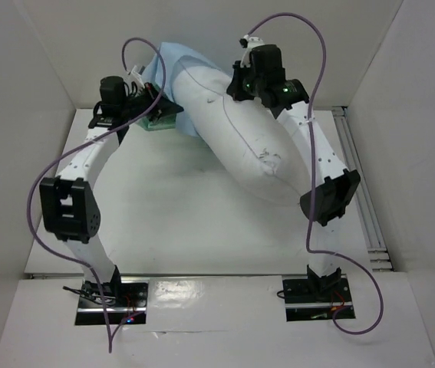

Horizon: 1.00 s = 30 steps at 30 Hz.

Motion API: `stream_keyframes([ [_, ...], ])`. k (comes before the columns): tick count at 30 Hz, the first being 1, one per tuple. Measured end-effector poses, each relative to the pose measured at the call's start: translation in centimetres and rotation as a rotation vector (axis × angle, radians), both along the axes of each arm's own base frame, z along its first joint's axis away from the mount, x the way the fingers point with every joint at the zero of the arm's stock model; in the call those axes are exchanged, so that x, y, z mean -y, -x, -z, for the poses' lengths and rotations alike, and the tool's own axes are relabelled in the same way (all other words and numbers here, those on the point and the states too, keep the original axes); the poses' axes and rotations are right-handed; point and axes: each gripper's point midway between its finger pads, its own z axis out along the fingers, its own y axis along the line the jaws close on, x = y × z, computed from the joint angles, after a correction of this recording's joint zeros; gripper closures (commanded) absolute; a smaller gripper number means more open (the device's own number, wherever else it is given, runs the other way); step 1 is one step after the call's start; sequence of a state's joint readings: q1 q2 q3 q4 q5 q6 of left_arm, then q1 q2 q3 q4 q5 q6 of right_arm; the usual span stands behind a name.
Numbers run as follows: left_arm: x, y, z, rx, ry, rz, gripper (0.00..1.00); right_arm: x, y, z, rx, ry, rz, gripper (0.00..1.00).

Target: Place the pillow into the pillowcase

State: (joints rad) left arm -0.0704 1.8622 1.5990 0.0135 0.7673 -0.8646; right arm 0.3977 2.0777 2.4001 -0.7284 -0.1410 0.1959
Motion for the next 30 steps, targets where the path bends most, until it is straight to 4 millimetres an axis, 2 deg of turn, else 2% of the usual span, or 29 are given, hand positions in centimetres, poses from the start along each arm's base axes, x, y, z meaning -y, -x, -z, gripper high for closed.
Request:
stream_keyframes([
  [2, 0.8, 2.8, -4.7, 0.096, 0.036, 0.037, 1.0, -0.8, 1.9, -0.8, 0.034, 0.04, 0.009, 1.0],
  [3, 1.1, 4.6, -5.8, 0.128, 0.047, 0.051, 1.0, -2.0, 3.3, -0.8, 0.042, 0.06, -0.002, 1.0],
  [5, 1.7, 8.8, -5.8, 0.129, 0.068, 0.08, 1.0, -5.3, 6.6, 0.8, 0.044, 0.095, -0.049, 1.0],
  [7, 2.0, 12.6, -3.4, 0.077, 0.079, 0.1, 1.0, -7.6, 9.7, 4.3, 0.005, 0.138, -0.091, 1.0],
  [9, 2.4, 16.3, 0.6, -0.032, 0.068, 0.111, 1.0, -8.6, 12.5, 10.0, -0.086, 0.204, -0.124, 1.0],
  [11, 3.4, 20.2, 4.5, -0.137, 0.045, 0.142, 1.0, -8.8, 13.7, 15.4, -0.188, 0.233, -0.127, 1.0],
  [13, 4.3, 23.4, 6.4, -0.187, 0.029, 0.187, 1.0, -8.9, 13.5, 16.7, -0.208, 0.216, -0.113, 1.0],
  [15, 4.5, 24.9, 6.1, -0.178, 0.027, 0.203, 1.0, -9.0, 12.9, 15.3, -0.188, 0.178, -0.096, 1.0],
  [17, 4.4, 24.7, 5.0, -0.152, 0.03, 0.2, 1.0, -9.1, 11.9, 12.9, -0.15, 0.144, -0.076, 1.0],
  [19, 4.7, 23.5, 3.3, -0.131, 0.031, 0.197, 1.0, -8.4, 10.1, 9.9, -0.105, 0.123, -0.026, 1.0],
  [21, 5.1, 21.5, 0.7, -0.097, 0.039, 0.202, 1.0, -7.2, 8.1, 7.3, -0.063, 0.116, 0.03, 1.0],
  [22, 5.6, 20.1, -1.1, -0.072, 0.048, 0.21, 1.0, -6.5, 7.1, 6.0, -0.035, 0.111, 0.063, 1.0],
  [24, 6.7, 17.4, -6.1, 0.029, 0.078, 0.243, 1.0, -4.4, 5.1, 3.1, 0.04, 0.11, 0.138, 1.0],
  [26, 7.6, 15.6, -11.5, 0.148, 0.11, 0.271, 1.0, -2.4, 3.9, -0.2, 0.138, 0.128, 0.22, 1.0],
  [27, 7.8, 15.1, -14.3, 0.222, 0.126, 0.283, 1.0, -1.5, 3.7, -1.5, 0.18, 0.142, 0.256, 1.0],
  [28, 7.9, 15.2, -16.1, 0.27, 0.135, 0.289, 1.0, -0.9, 3.8, -3.0, 0.226, 0.155, 0.288, 1.0],
  [30, 7.8, 16.0, -17.9, 0.329, 0.159, 0.308, 1.0, -0.1, 4.7, -6.1, 0.31, 0.162, 0.339, 1.0],
])
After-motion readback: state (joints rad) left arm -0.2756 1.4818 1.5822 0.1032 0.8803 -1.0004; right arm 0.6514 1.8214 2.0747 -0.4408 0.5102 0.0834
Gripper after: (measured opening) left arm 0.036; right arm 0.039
